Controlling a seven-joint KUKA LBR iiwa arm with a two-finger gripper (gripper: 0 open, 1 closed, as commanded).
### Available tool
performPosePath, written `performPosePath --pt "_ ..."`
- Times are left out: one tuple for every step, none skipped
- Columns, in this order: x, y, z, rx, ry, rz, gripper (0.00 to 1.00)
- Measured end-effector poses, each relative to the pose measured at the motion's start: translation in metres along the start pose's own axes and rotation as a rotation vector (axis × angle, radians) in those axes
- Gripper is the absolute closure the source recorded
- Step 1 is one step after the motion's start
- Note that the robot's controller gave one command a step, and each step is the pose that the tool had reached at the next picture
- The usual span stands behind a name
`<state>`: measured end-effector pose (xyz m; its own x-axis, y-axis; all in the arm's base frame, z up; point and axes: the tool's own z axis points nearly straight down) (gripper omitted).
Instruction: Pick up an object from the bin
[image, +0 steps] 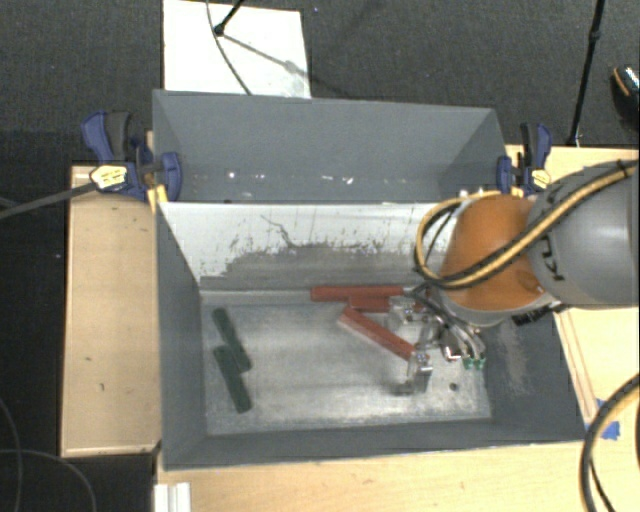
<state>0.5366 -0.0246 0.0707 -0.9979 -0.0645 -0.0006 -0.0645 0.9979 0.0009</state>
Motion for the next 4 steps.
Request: performPosePath --pt "-0.001 0.000 0.000 0.000 -0.001 0.002 0.00" --pt "-0.001 0.000 -0.001 0.000 -0.003 0.003 0.00" --pt "-0.001 0.000 -0.001 0.000 -0.003 0.004 1.00" --pt "-0.002 0.000 -0.011 0.000 -0.005 0.005 1.00"
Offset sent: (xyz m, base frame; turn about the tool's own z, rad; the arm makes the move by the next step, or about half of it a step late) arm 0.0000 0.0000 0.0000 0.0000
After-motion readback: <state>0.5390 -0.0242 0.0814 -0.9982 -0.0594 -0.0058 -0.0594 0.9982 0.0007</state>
